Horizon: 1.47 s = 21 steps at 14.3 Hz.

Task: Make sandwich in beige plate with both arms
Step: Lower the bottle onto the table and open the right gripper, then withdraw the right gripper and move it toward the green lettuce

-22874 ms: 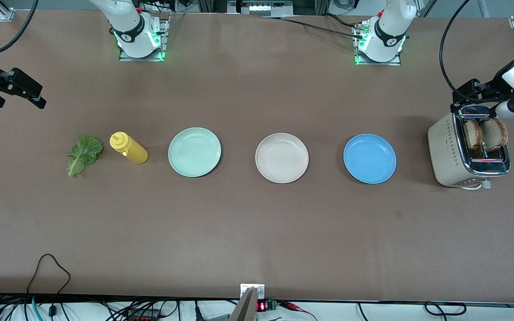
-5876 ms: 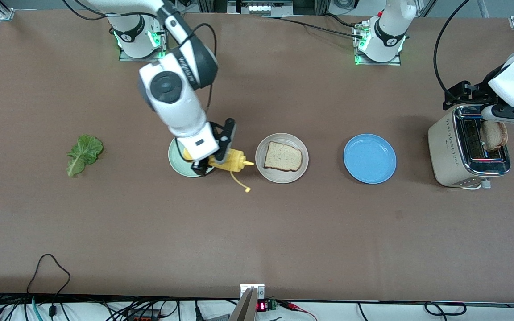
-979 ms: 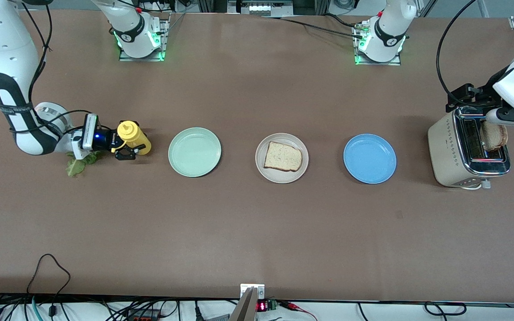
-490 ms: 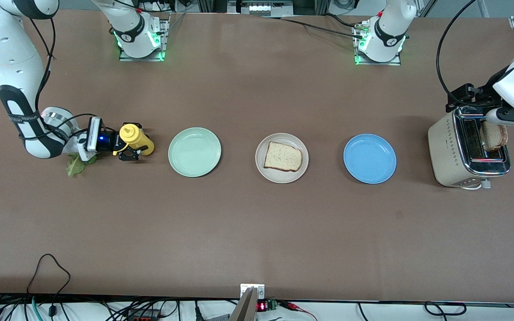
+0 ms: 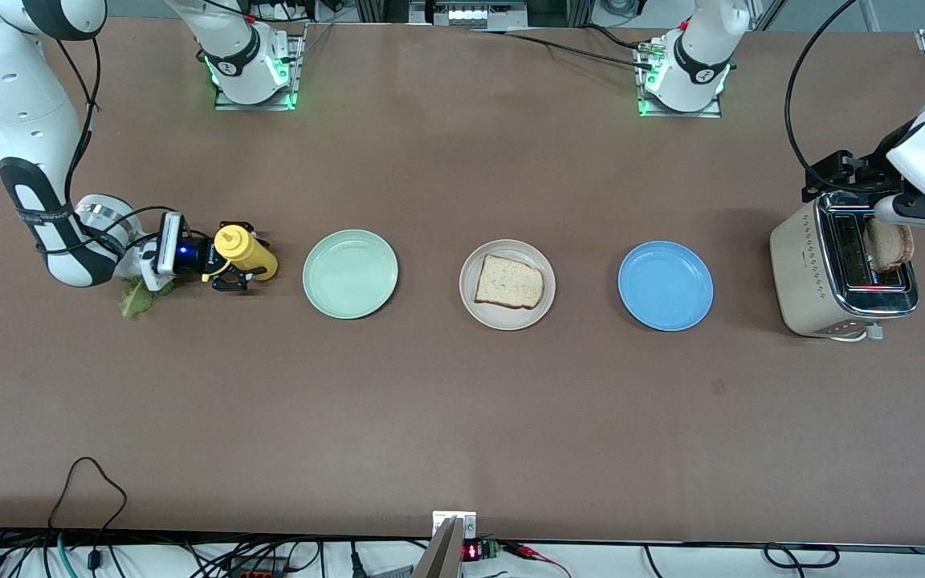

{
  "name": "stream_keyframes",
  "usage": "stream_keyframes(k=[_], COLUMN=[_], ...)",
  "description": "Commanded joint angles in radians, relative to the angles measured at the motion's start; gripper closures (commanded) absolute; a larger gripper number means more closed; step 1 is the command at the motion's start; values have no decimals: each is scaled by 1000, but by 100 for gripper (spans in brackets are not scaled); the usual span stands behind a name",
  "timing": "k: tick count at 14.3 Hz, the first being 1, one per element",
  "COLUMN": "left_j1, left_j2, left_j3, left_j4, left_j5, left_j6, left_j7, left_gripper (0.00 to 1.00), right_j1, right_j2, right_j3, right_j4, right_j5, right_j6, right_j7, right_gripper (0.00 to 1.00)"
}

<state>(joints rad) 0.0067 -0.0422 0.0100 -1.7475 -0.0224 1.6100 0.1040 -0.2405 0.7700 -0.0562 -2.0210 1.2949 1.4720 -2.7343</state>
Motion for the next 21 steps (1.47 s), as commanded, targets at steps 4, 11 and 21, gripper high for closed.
stream_keyframes(k=[4, 11, 21], left_j1=[6, 6, -2], left_j2=[18, 18, 24], left_j3=[-4, -4, -5], left_j4=[37, 37, 60], left_j5=[-21, -19, -19], left_j6=[-24, -24, -24], left_j7=[8, 8, 3], left_gripper=[0, 0, 0], right_j1=[-25, -72, -62], right_j2=[5, 0, -104], right_j3=[10, -7, -126], right_j4=[7, 30, 82], right_j5=[14, -46, -203], right_j6=[-29, -25, -16], right_j7=[-79, -55, 187], right_gripper=[0, 0, 0])
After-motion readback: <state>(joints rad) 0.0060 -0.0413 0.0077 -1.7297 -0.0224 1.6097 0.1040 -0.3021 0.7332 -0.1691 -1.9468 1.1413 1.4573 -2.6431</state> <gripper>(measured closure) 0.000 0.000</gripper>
